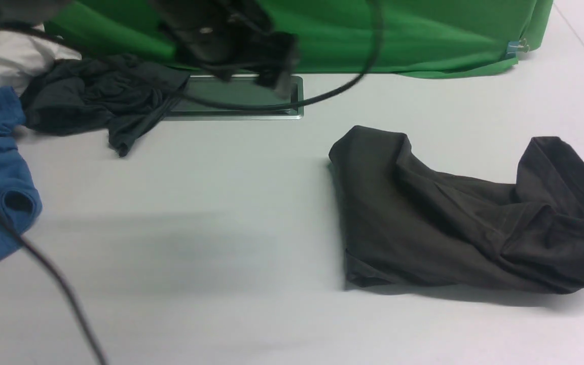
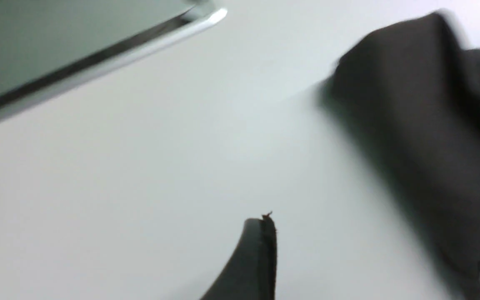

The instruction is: Fold a long-sleeved shirt on a white desktop.

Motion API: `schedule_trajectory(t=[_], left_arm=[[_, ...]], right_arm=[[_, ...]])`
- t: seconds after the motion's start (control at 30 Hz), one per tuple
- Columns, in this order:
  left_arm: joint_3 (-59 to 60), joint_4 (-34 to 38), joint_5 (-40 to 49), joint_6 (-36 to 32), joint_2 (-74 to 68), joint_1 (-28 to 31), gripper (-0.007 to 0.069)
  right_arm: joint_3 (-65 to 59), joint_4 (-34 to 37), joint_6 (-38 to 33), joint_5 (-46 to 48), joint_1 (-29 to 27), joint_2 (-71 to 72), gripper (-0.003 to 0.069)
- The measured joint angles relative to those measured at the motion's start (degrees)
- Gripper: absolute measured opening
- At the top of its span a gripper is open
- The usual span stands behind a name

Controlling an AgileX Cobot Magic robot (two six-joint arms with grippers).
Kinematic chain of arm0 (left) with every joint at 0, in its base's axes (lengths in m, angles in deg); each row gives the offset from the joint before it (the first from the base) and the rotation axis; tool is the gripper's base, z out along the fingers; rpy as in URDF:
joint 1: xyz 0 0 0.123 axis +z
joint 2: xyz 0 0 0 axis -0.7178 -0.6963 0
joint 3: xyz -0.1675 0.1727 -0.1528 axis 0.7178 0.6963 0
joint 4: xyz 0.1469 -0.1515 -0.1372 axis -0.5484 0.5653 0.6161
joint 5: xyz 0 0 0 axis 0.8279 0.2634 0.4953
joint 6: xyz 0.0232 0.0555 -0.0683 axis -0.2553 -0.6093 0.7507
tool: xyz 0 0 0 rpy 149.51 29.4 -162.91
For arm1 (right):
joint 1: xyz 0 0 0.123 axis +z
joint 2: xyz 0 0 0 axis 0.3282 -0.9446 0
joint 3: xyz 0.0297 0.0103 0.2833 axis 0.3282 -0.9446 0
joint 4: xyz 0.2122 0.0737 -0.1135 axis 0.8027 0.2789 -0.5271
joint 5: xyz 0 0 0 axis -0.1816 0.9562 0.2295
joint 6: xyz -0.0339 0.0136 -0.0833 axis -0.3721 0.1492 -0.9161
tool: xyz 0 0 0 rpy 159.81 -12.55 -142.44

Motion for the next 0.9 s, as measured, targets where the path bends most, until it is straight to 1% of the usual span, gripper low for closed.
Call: schedule_trajectory(t=[0.03,0.1,0.13,0.17,0.23,0.3,0.33,0.37,0.4,0.43,0.47,0.53,0.6,0.63,0.67,0.7,0.73,0.8,0.83,0.9], left_arm=[[0.4,0.0,0.0,0.0,0.1,0.0,0.0693],[7.1,3.3,-2.7,0.1,1.3,0.3,0.0693],[7.6,3.8,-3.0,-0.1,1.4,0.3,0.0693],[12.1,8.5,-5.9,-0.9,1.4,0.3,0.0693],[17.5,15.5,-9.9,-3.2,1.4,-0.2,0.0693],[22.7,22.9,-14.0,-7.1,1.1,-1.0,0.0693],[24.2,25.2,-15.2,-8.3,1.0,-1.4,0.0693],[27.4,30.4,-18.1,-10.8,0.3,-2.4,0.0693],[27.4,31.0,-18.5,-11.2,0.3,-2.5,0.0693],[29.5,34.7,-20.3,-13.8,-1.3,-3.4,0.0693],[29.9,36.2,-21.1,-14.7,-2.2,-3.9,0.0693],[30.3,40.2,-23.4,-18.2,-5.1,-4.6,0.0693],[30.4,45.5,-24.7,-22.4,-8.1,-4.9,0.0693],[30.4,46.0,-24.7,-22.8,-8.1,-4.9,0.0693],[30.4,50.3,-24.5,-26.5,-10.2,-4.9,0.0688],[30.4,52.8,-23.9,-28.5,-11.3,-4.9,0.0682],[30.4,52.8,-23.9,-28.9,-11.5,-4.9,0.068],[30.2,57.3,-22.6,-32.4,-12.8,-4.9,0.0648],[30.2,57.8,-22.4,-32.6,-12.9,-4.9,0.0645],[30.2,59.4,-21.6,-33.8,-13.7,-4.8,0.0595]], right_arm=[[-0.1,-0.1,0.1,0.0,0.0,-0.3,0.0277],[-1.6,-0.1,0.3,0.7,0.0,-4.4,0.0279],[-1.7,-0.1,0.3,1.0,0.0,-5.1,0.028],[-2.0,-0.1,0.3,2.4,0.0,-8.2,0.0281],[-2.0,0.0,0.3,3.8,0.0,-11.4,0.028],[-2.0,0.0,0.3,5.5,0.0,-15.4,0.028],[-2.0,0.0,0.3,5.9,0.0,-16.6,0.028],[-2.0,0.0,0.3,6.5,0.0,-19.4,0.028],[-2.0,0.0,0.3,6.7,0.0,-20.1,0.028],[-2.0,0.0,0.0,6.6,0.0,-23.0,0.0286],[-2.0,0.0,-0.3,6.4,0.0,-24.4,0.029],[-2.0,0.1,-1.5,5.7,0.0,-27.8,0.0317],[-2.0,0.0,-2.3,5.5,0.0,-31.4,0.036],[-2.0,-0.1,-2.4,5.5,0.0,-31.7,0.036],[-2.0,-0.9,-2.9,5.7,0.0,-34.0,0.0385],[-2.0,-2.0,-3.0,5.9,0.0,-35.2,0.0394],[-2.0,-2.0,-3.0,6.0,0.0,-35.2,0.0394],[-2.0,-6.8,-1.9,7.0,0.0,-37.6,0.0402],[-2.0,-7.7,-1.5,7.1,0.0,-37.7,0.0402],[-2.0,-12.4,0.4,7.4,0.0,-38.5,0.0404]])
